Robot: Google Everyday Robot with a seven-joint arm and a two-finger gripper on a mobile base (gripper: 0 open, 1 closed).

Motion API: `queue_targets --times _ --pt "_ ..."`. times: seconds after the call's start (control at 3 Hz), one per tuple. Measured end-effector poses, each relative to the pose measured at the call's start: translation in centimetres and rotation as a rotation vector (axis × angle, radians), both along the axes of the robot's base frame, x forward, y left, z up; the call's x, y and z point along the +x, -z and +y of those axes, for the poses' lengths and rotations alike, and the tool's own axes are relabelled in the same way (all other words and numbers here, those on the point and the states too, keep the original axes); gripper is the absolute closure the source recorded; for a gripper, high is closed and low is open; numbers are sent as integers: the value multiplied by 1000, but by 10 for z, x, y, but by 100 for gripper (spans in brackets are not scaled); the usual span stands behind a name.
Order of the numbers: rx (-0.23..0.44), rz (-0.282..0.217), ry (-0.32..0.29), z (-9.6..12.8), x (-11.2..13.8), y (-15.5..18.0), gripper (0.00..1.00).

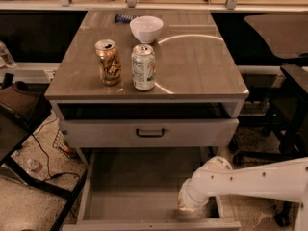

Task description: Open middle drawer

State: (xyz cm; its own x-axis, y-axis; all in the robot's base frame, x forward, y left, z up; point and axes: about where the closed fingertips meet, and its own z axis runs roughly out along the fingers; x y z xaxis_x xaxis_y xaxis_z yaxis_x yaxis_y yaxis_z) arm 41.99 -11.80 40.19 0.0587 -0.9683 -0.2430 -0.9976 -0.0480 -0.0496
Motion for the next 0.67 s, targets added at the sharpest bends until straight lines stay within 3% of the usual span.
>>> queue_targets --times 0.67 --pt "-12 104 17 -11 -41 29 100"
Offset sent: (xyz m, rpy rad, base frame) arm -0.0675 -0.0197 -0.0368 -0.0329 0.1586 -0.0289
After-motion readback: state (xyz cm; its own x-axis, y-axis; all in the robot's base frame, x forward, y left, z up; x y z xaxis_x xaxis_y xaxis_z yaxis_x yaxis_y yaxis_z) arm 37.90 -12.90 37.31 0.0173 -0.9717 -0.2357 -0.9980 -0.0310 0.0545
